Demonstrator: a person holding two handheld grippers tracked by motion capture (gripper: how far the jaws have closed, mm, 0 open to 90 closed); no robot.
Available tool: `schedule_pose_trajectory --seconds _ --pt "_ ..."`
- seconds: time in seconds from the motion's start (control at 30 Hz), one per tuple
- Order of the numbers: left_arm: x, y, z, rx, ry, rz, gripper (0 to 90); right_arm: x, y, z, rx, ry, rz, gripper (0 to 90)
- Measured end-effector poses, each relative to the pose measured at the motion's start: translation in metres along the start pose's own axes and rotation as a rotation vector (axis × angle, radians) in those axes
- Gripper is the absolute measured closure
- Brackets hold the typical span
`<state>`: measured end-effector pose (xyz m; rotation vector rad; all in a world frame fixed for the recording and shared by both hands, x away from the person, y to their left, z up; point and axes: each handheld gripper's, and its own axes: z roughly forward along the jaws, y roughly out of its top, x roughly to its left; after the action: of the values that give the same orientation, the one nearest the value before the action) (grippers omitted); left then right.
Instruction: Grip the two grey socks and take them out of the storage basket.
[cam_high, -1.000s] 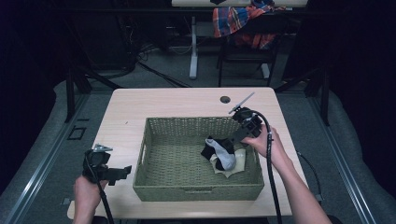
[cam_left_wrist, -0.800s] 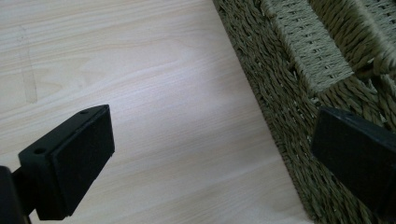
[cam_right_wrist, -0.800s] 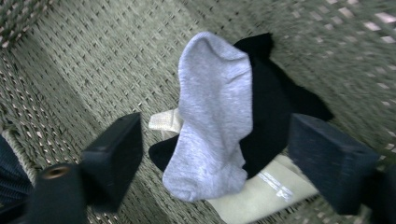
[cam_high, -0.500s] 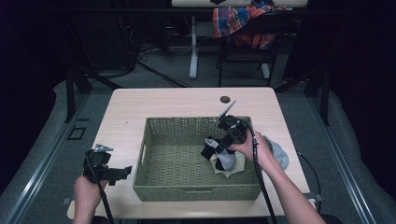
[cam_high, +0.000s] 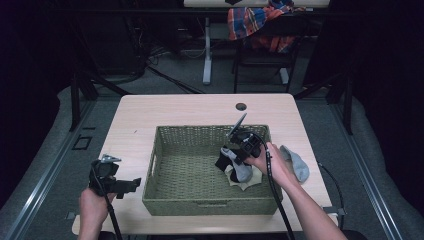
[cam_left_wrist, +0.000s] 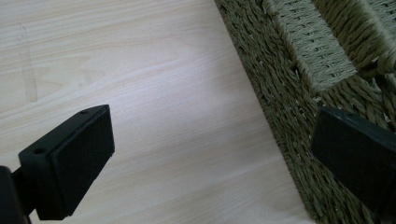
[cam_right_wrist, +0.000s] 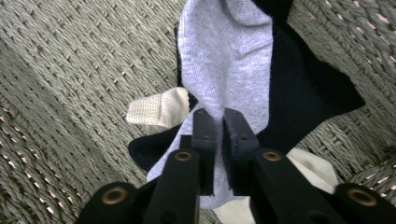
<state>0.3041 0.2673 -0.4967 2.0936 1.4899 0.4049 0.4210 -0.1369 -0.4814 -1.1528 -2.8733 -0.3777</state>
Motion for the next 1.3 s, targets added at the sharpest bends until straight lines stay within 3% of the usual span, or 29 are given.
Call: schedule_pose_trajectory --seconds 0.13,0.3,0.47,0.63,1.07,1.3 --pt "-0.001 0.001 0.001 0.001 0.003 0.002 0.0 -0.001 -0.002 -0.008 -0.008 0.008 0.008 85.8" --pt "0.001 0.000 0.001 0.003 0.004 -0.004 0.0 -0.002 -0.005 -0.025 -0.067 0.018 0.027 85.8" --pt "0.001 -0.003 -0.003 -0.003 0.011 -0.009 0.0 -0.003 -0.007 -0.045 -0.119 0.011 0.011 85.8" --pt "0.001 -0.004 -0.003 -0.003 0.012 -0.011 0.0 -0.004 -0.010 -0.058 -0.133 0.005 -0.001 85.8" --pt "0.001 -0.003 -0.002 0.006 0.005 -0.007 0.0 -0.013 -0.025 -0.094 -0.243 0.017 0.051 85.5" --pt "0.001 -0.004 -0.002 0.008 0.004 -0.007 0.1 -0.016 -0.032 -0.109 -0.254 0.013 0.062 85.4"
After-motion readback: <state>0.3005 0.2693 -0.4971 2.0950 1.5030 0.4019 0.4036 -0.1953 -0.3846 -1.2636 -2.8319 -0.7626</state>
